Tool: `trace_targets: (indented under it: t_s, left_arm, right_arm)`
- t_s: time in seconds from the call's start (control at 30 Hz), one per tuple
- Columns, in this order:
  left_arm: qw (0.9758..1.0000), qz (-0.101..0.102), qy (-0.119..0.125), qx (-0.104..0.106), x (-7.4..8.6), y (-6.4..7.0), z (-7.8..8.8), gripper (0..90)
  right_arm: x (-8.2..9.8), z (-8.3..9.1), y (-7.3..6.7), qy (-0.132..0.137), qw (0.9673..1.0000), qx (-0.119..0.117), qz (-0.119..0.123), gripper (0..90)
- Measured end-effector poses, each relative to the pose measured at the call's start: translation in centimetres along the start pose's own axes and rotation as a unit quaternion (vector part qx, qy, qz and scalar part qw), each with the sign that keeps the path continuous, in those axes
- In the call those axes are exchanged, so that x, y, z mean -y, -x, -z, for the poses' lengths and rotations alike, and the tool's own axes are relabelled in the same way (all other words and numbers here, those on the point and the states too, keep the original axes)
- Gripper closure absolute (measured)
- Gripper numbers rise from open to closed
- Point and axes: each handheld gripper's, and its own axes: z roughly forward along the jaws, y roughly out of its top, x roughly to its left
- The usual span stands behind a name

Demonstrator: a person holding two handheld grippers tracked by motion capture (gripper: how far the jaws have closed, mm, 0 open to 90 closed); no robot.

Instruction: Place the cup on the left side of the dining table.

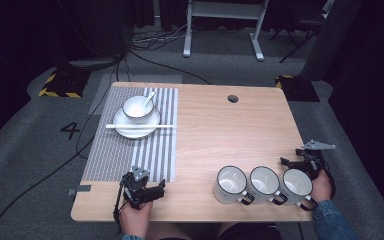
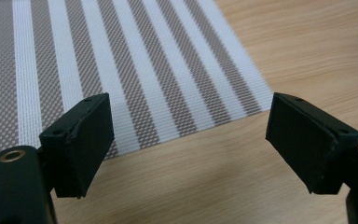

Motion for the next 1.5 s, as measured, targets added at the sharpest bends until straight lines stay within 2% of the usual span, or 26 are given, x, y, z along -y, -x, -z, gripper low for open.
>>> trace_targets:
  t_s: [0.1,0.17,0.2,0.23,0.27,0.3,0.37,0.4,0.43,0.53,0.6,0.63,0.67,0.73,0.77,0.87,0.9,0.97,1.07,1.13,1.27,1.3,1.4,1.43,1.47,1.5]
  left_arm:
    - [0.9996,-0.017,0.007,0.021,-0.5,0.8,0.8,16.5]
    - [0.9993,-0.023,0.011,0.027,-0.7,1.3,1.2,17.3]
    - [0.9987,-0.026,0.017,0.041,-0.9,2.0,1.7,17.2]
    - [0.9987,-0.026,0.017,0.041,-0.9,2.0,1.7,17.1]
    - [0.9979,-0.031,0.026,0.052,-1.1,2.9,2.2,16.9]
    - [0.9979,-0.031,0.026,0.052,-1.1,2.9,2.2,17.0]
    - [0.9963,-0.030,0.044,0.068,-1.1,3.9,2.9,16.9]
    - [0.9937,-0.030,0.063,0.088,-1.3,4.9,3.6,16.7]
    - [0.9937,-0.030,0.063,0.088,-1.3,4.9,3.6,16.3]
    - [0.9898,-0.035,0.079,0.113,-1.5,6.4,4.0,16.0]
    - [0.9882,-0.046,0.075,0.126,-1.8,7.6,4.1,15.9]
    - [0.9873,-0.064,0.065,0.130,-2.0,8.8,3.9,15.9]
    - [0.9873,-0.064,0.065,0.130,-2.0,8.8,3.9,15.9]
    - [0.9860,-0.091,0.055,0.129,-2.0,10.3,3.3,15.8]
    - [0.9860,-0.091,0.055,0.129,-2.0,10.3,3.3,15.7]
    - [0.9857,-0.104,0.044,0.125,-1.8,11.4,2.0,15.7]
    - [0.9866,-0.104,0.051,0.115,-1.4,12.0,1.2,15.7]
    - [0.9868,-0.104,0.048,0.115,-1.2,12.3,0.8,15.5]
    - [0.9847,-0.111,0.044,0.127,-0.8,13.4,-0.2,15.0]
    - [0.9844,-0.111,0.043,0.129,-0.8,14.2,-0.8,13.8]
    - [0.9814,-0.115,0.043,0.147,-0.9,15.5,-1.8,13.2]
    - [0.9808,-0.122,0.045,0.146,-0.9,15.8,-2.1,12.9]
    - [0.9798,-0.124,0.038,0.153,-0.9,16.3,-2.8,12.5]
    - [0.9790,-0.124,0.046,0.155,-0.9,16.5,-3.1,10.6]
    - [0.9756,-0.133,0.066,0.162,-0.8,16.8,-3.5,9.4]
    - [0.9756,-0.133,0.066,0.162,-0.8,16.8,-3.5,9.0]
  right_arm:
    - [0.0,0.0,0.0,0.000,1.0000,0.000,0.000,14.7]
    - [0.0,0.0,0.0,0.000,1.0000,0.000,0.000,14.7]
    - [0.0,0.0,0.0,0.000,1.0000,0.000,0.000,14.7]
    - [0.0,0.0,0.0,0.000,1.0000,0.000,0.000,14.7]
    - [0.0,0.0,0.0,0.000,1.0000,0.000,0.000,14.7]
    - [0.0,0.0,0.0,0.000,1.0000,0.000,-0.001,14.7]
    - [0.0,0.0,0.0,0.000,1.0000,0.000,-0.001,14.7]
    - [0.0,0.0,0.0,0.000,1.0000,0.000,-0.001,14.7]
    - [0.0,0.0,0.0,0.000,1.0000,0.000,-0.001,14.7]
    - [0.0,0.0,0.0,0.000,1.0000,0.001,-0.001,14.6]
    - [0.0,0.0,0.0,0.000,1.0000,0.001,-0.001,14.6]
    - [0.0,0.0,0.0,0.000,1.0000,0.001,-0.001,14.6]
    - [0.0,0.0,0.0,0.000,1.0000,0.001,-0.001,14.6]
    - [0.0,0.0,0.0,0.000,1.0000,0.001,-0.001,14.6]
    - [0.0,0.0,0.0,0.000,1.0000,0.001,-0.001,14.6]
    - [0.0,0.0,0.0,0.000,1.0000,0.001,0.000,14.6]
    - [0.0,0.0,0.0,0.000,1.0000,0.001,0.000,14.6]
    - [0.0,0.0,0.0,0.000,1.0000,0.001,0.000,14.6]
    - [0.0,0.0,0.0,0.000,1.0000,0.001,-0.001,14.6]
    - [0.0,0.0,0.0,0.000,1.0000,0.001,0.000,14.6]
    - [0.0,0.0,0.0,0.000,1.0000,0.002,0.001,14.6]
    - [0.0,0.0,0.0,0.000,1.0000,0.002,0.000,14.6]
    - [0.0,0.0,0.0,0.000,1.0000,-0.001,-0.002,14.6]
    - [0.0,0.0,0.0,0.000,1.0000,0.000,-0.001,14.5]
    - [0.0,0.0,-0.1,0.000,1.0000,0.000,-0.002,14.5]
    - [0.0,0.0,-0.1,0.000,1.0000,0.000,-0.002,14.5]
